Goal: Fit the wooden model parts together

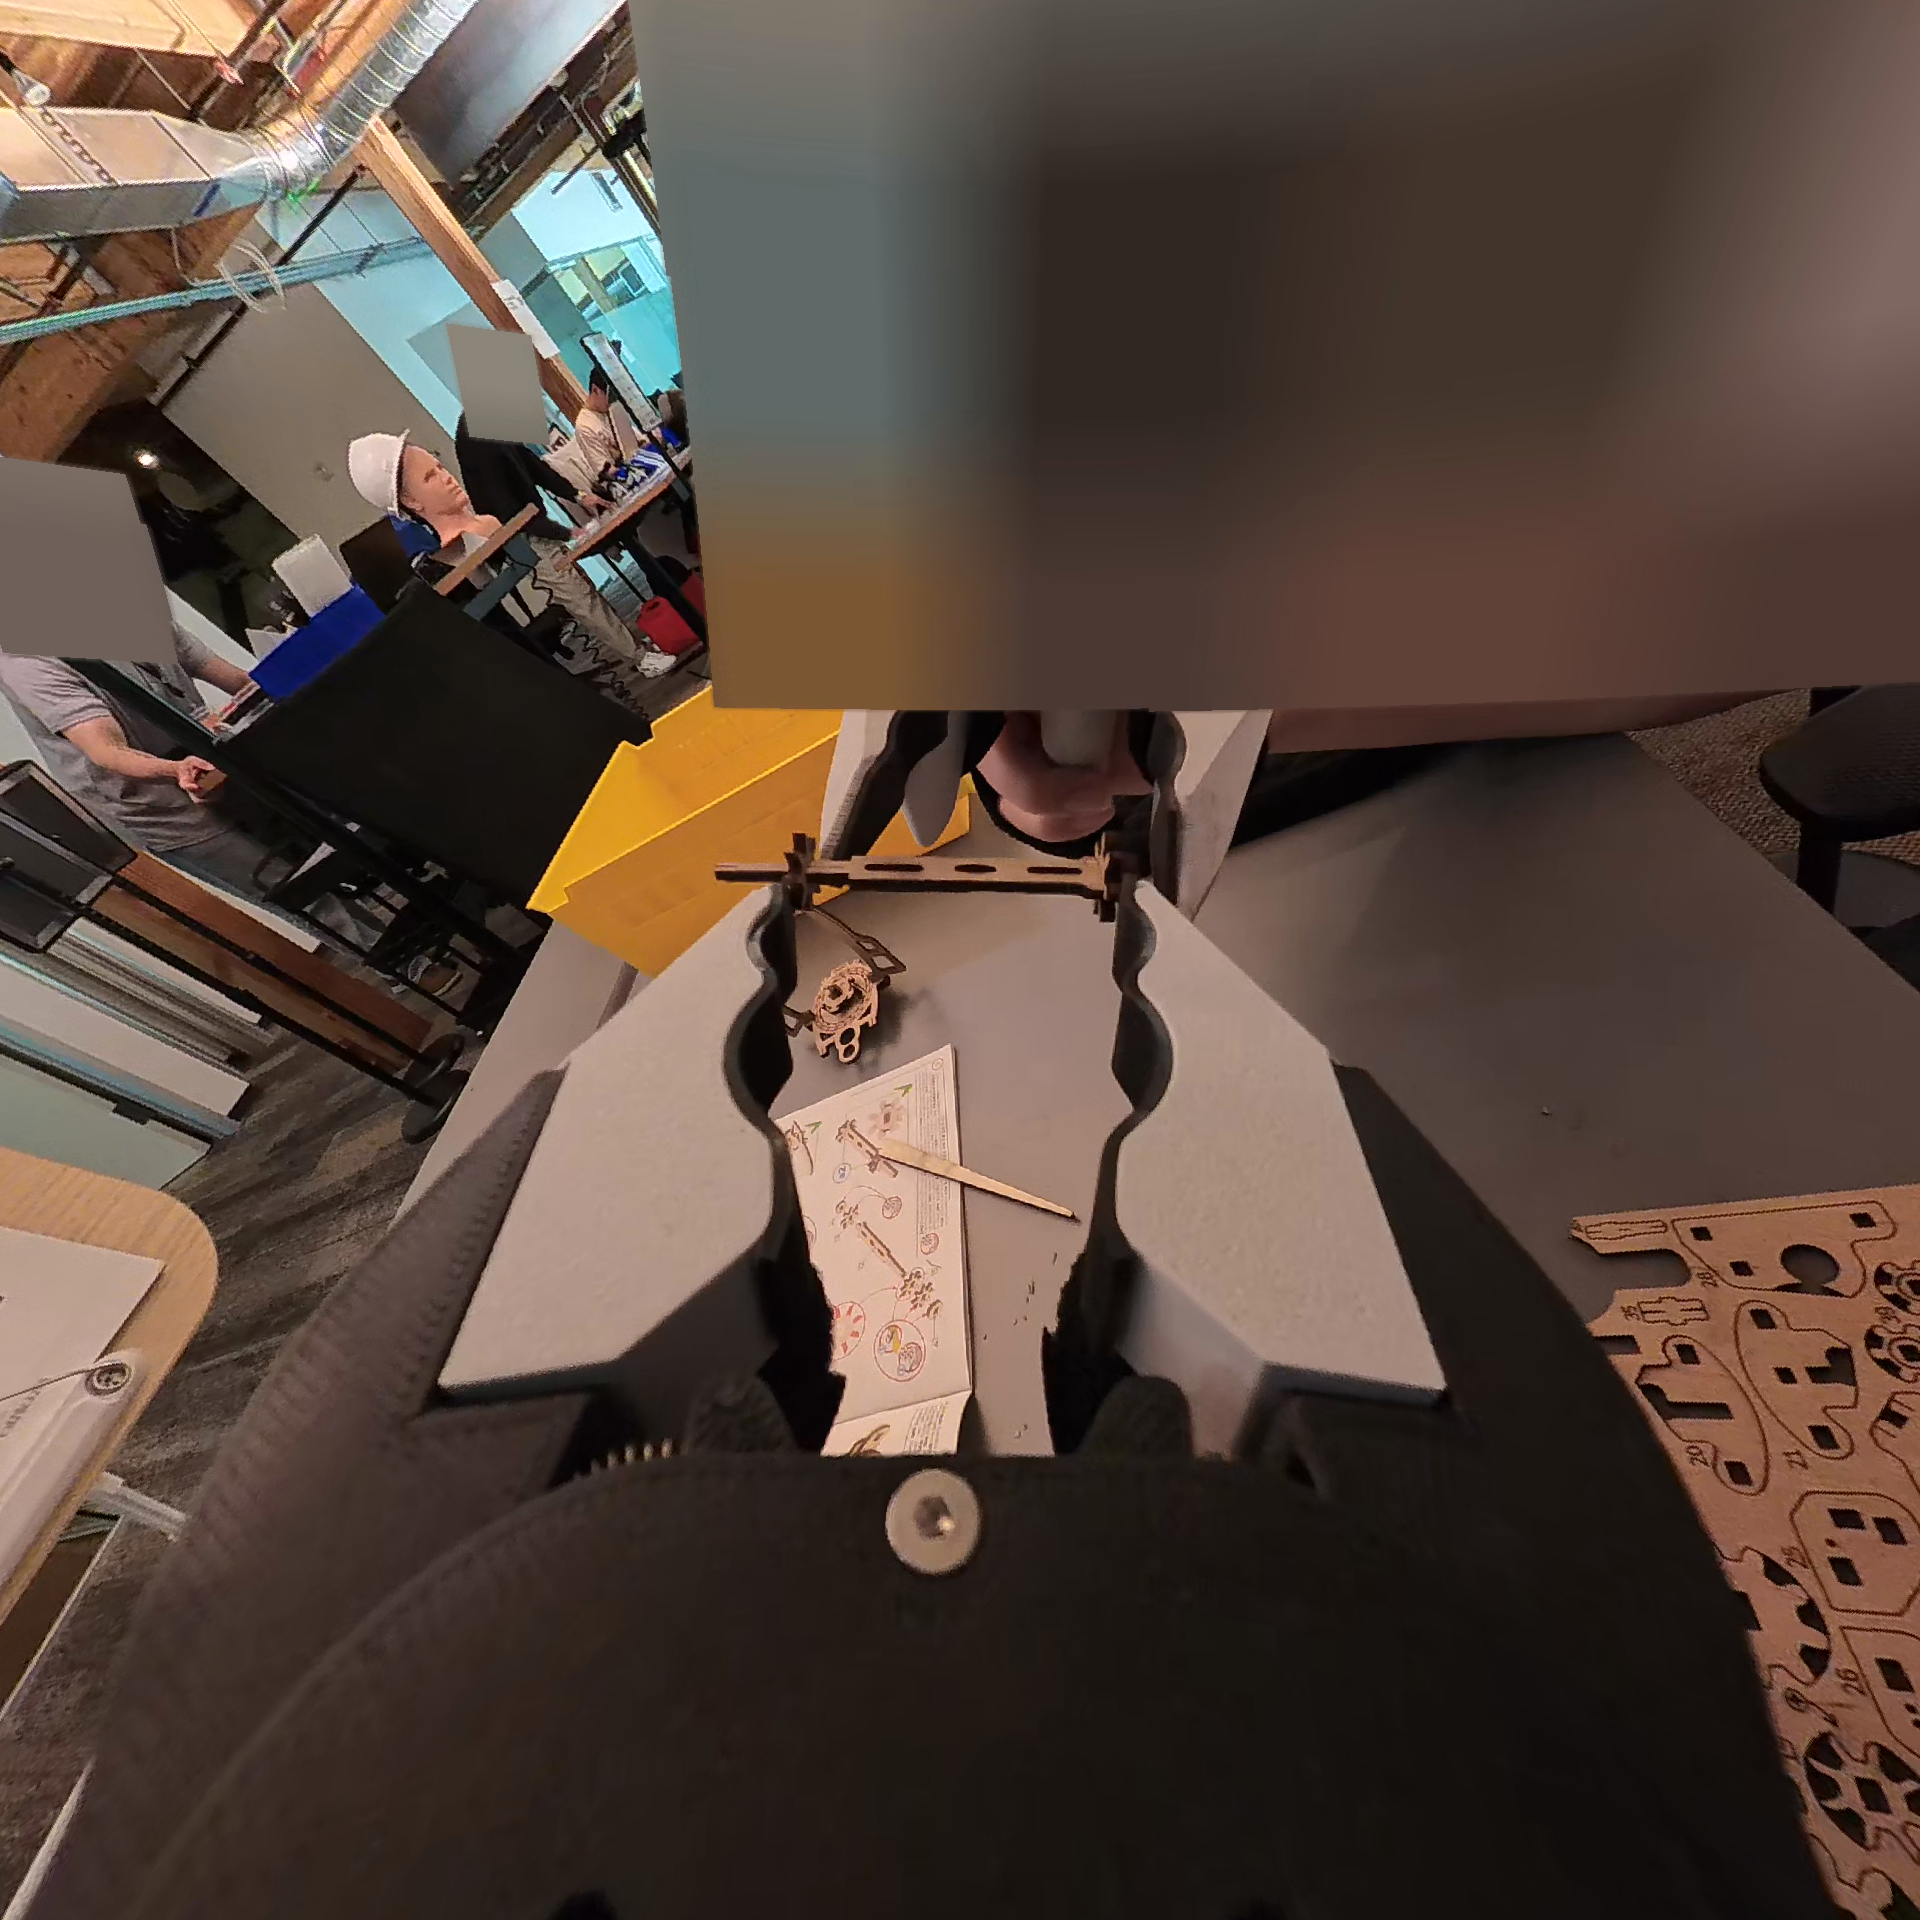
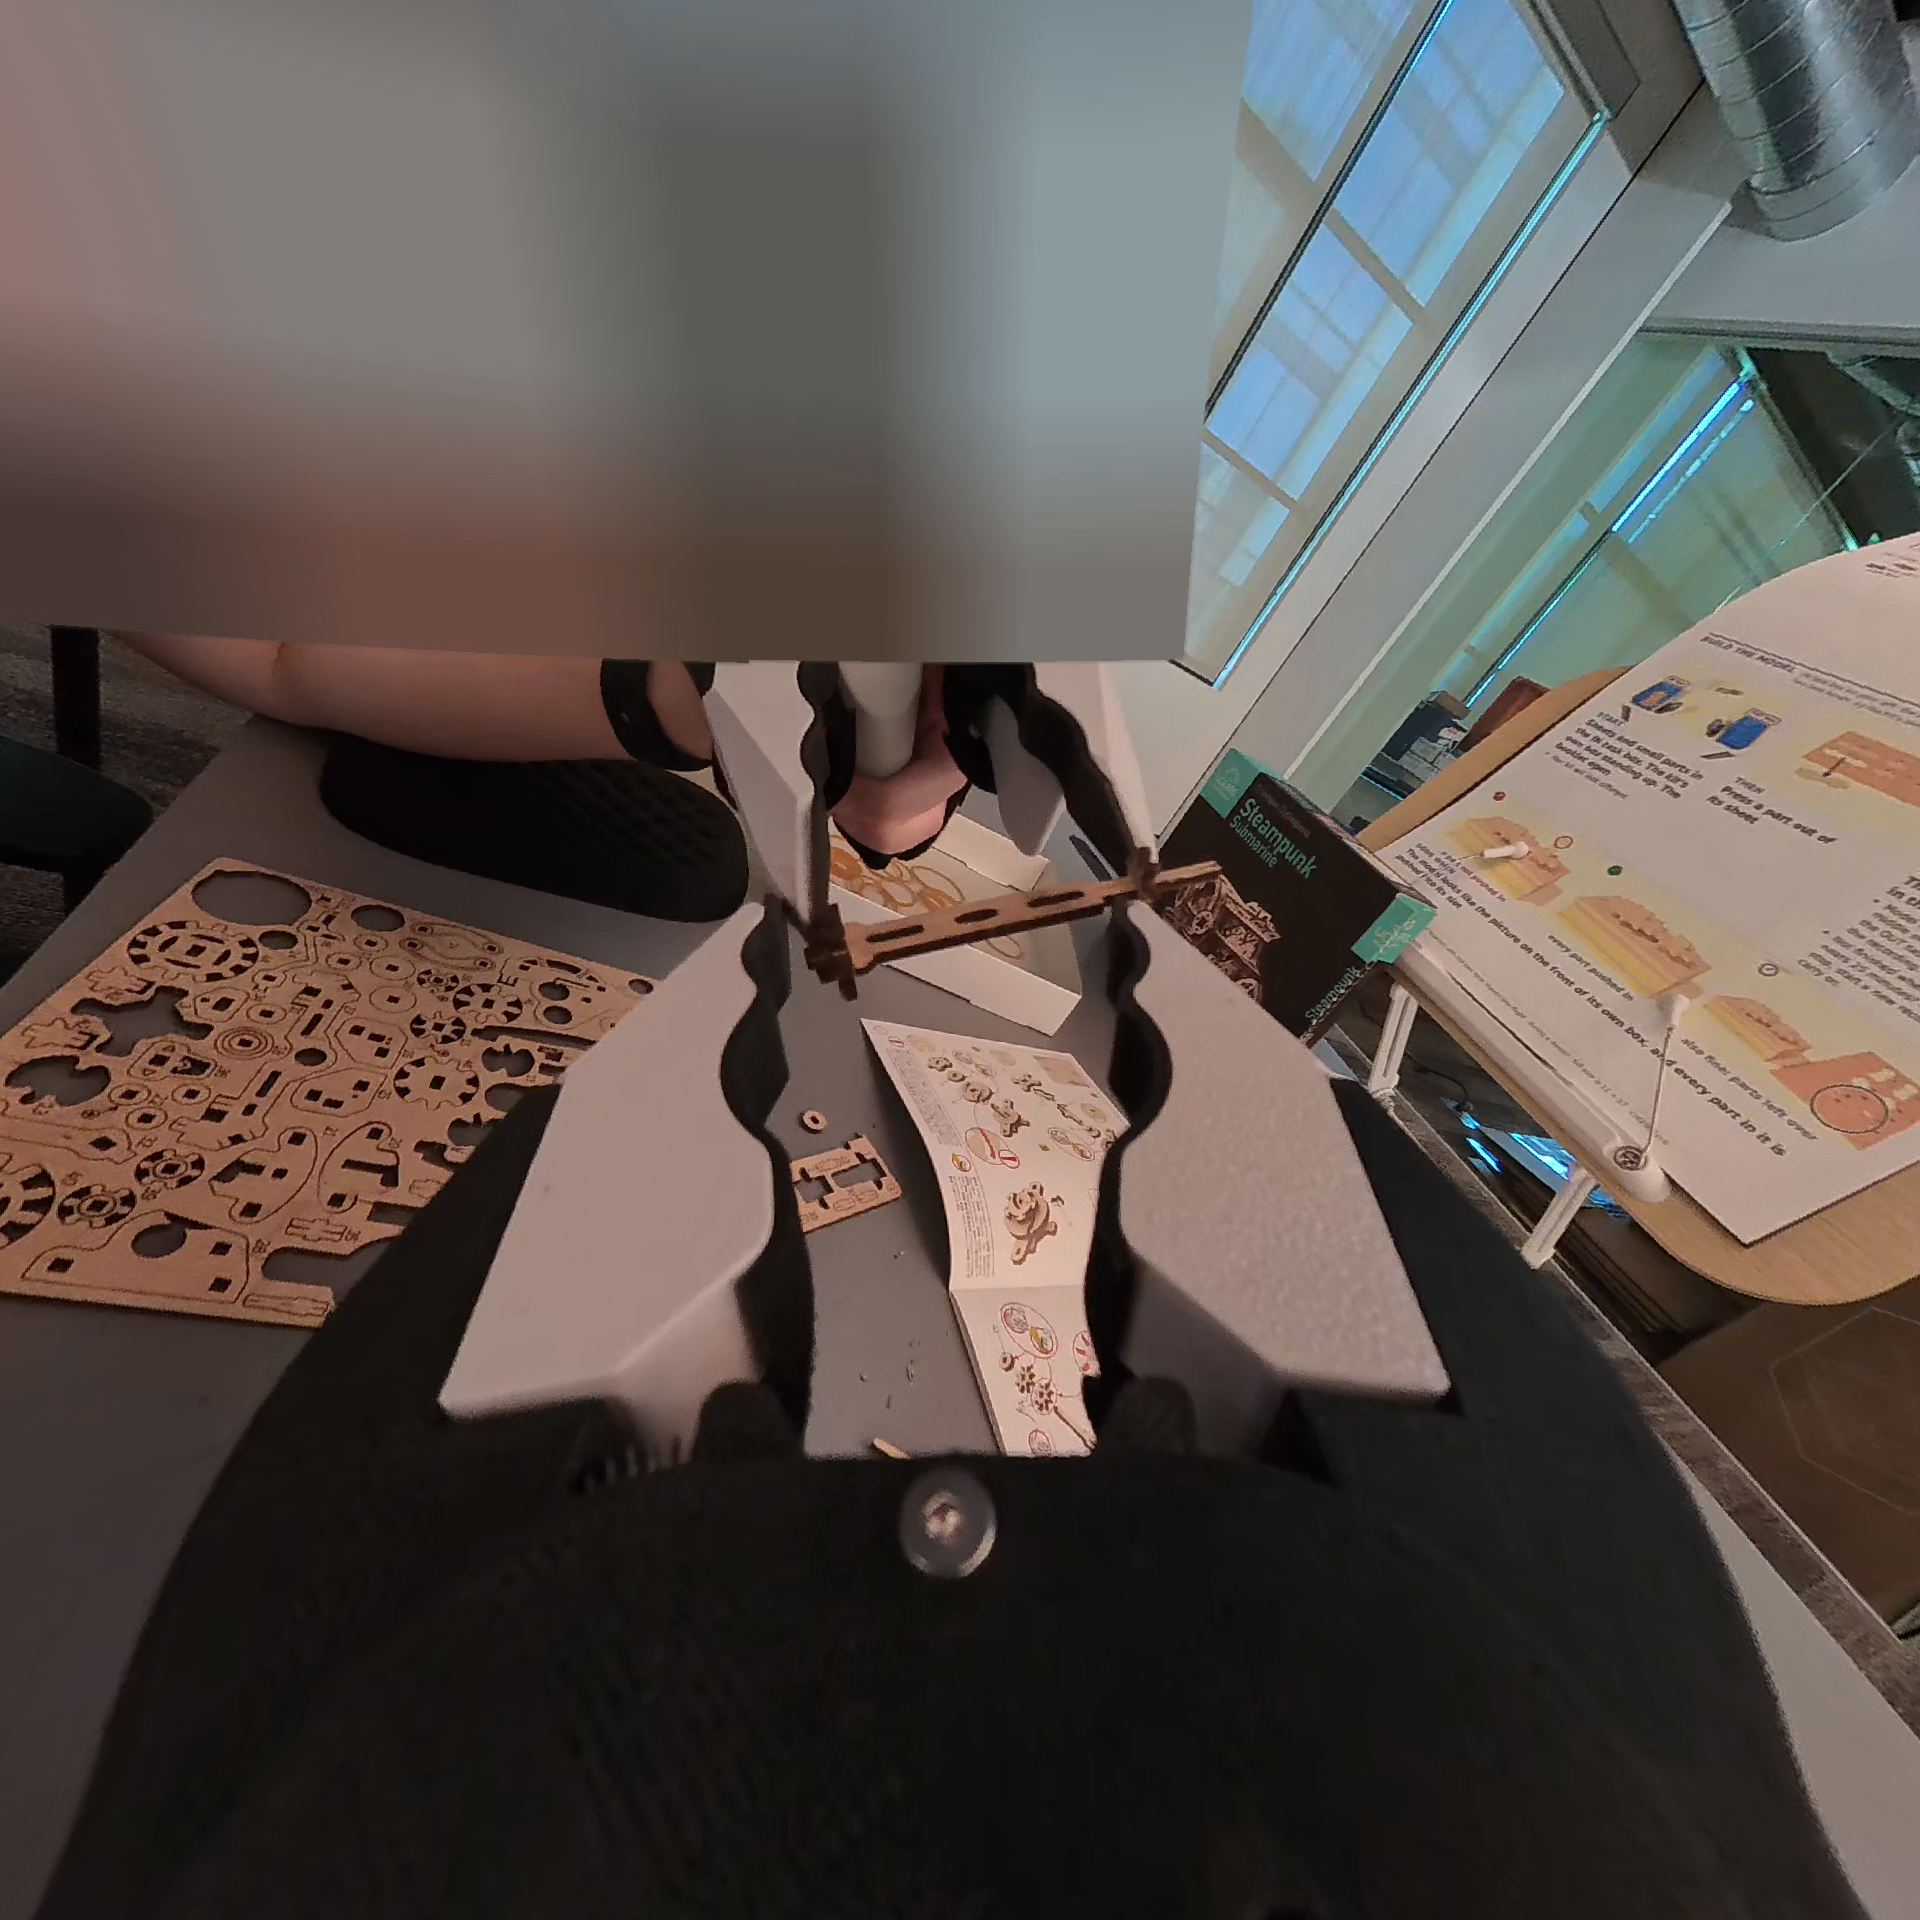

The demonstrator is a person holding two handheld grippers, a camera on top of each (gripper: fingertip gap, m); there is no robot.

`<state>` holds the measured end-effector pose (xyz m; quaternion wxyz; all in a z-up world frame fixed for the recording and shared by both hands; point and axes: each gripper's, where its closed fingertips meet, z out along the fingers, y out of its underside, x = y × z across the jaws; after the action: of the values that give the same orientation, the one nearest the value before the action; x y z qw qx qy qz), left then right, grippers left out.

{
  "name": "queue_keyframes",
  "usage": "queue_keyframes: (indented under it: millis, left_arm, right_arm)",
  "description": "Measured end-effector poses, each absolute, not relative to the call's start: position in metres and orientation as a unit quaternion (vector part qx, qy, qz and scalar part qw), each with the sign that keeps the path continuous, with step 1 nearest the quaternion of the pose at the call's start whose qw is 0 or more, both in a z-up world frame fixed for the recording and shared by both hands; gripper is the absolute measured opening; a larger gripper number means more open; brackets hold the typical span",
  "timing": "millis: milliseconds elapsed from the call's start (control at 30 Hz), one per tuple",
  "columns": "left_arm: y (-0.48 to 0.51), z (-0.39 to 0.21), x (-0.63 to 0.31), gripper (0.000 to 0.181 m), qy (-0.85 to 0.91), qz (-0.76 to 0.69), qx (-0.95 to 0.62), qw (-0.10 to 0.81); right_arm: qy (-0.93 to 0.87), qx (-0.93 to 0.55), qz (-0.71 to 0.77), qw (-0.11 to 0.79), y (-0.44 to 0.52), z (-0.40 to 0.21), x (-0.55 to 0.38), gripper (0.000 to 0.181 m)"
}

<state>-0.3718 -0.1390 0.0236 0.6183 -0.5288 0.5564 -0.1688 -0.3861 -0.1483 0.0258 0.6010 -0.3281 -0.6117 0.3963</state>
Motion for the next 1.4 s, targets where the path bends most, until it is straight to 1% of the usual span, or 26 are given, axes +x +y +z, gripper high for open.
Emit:
queue_keyframes:
  millis: [333,633,767,1067,1400]
  left_arm:
    - [-0.139,0.020,-0.374,0.061,0.564,-0.167,-0.534,0.607]
    - [-0.144,0.025,-0.379,0.061,0.569,-0.201,-0.526,0.600]
    - [-0.150,0.019,-0.377,0.061,0.590,-0.196,-0.520,0.586]
    - [-0.156,0.015,-0.373,0.060,0.604,-0.201,-0.513,0.575]
    - [-0.157,0.012,-0.372,0.060,0.611,-0.203,-0.519,0.562]
  right_arm:
    - [-0.617,-0.333,0.394,0.595,-0.148,0.023,-0.388,0.059]
    - [-0.625,-0.322,0.400,0.588,-0.148,0.027,-0.377,0.058]
    - [-0.622,-0.324,0.393,0.595,-0.145,0.027,-0.376,0.067]
    - [-0.643,-0.313,0.404,0.571,-0.156,0.021,-0.378,0.063]
    - [-0.651,-0.312,0.420,0.550,-0.162,0.018,-0.379,0.066]
